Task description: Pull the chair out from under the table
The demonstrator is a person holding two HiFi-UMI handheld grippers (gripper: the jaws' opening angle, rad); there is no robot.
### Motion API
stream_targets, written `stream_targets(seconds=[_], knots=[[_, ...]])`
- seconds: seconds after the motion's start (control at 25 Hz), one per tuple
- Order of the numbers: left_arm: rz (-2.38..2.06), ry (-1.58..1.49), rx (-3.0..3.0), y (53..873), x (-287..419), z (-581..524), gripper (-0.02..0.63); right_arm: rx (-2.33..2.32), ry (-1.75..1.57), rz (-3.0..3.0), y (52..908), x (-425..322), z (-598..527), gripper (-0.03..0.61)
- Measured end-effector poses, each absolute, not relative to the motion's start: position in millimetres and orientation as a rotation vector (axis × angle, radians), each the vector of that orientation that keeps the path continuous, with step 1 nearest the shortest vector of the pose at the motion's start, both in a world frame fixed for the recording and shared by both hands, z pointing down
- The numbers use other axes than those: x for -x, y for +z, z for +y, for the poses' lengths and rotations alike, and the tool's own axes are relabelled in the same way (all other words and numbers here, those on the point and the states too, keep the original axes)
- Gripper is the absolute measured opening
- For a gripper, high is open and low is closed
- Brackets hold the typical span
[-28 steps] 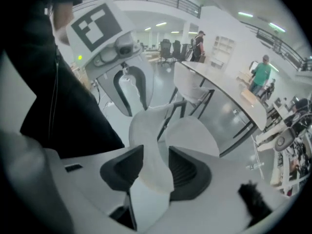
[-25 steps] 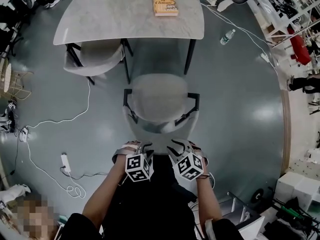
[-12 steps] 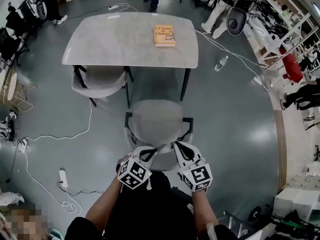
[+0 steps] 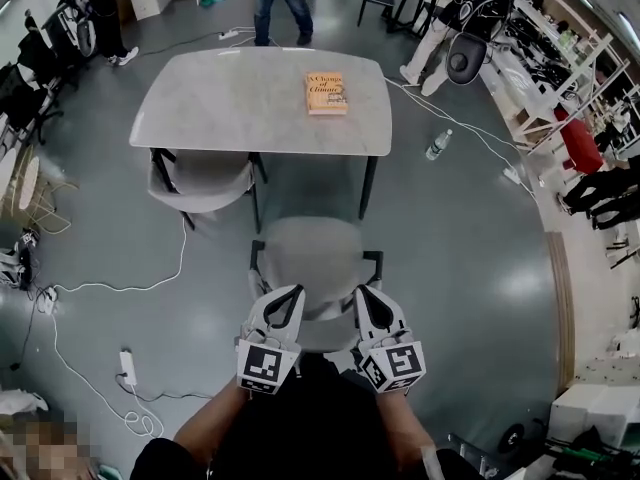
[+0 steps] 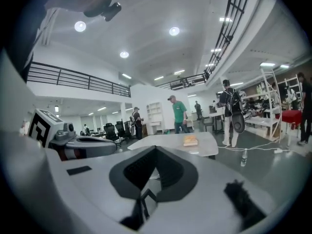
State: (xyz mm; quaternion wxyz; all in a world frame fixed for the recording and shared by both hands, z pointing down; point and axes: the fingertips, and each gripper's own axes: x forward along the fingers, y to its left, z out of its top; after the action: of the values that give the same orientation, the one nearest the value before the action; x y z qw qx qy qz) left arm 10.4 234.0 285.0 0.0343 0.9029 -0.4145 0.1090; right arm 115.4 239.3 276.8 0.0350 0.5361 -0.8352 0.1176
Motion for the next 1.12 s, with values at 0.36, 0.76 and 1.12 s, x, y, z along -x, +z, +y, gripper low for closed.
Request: stream_targets(seconds=[0.36, 0.76, 1.12], knots=[[-1.328, 0.246, -2.775, 275.4, -15.1, 233.2, 0.008, -1.682, 0.373, -2.569, 279.6, -115.9, 235.7, 0.014], [-1.345, 0.229, -2.748, 273.9, -14.9, 228.1, 0.008, -1.678, 0.365, -2.587, 275.6, -122.4, 227.1, 0.014], [-1.363, 0.238, -2.759, 276.5, -11.7, 225.9, 0.008, -1.671, 0.36, -2.597, 274.7, -122.1, 223.5, 0.014]])
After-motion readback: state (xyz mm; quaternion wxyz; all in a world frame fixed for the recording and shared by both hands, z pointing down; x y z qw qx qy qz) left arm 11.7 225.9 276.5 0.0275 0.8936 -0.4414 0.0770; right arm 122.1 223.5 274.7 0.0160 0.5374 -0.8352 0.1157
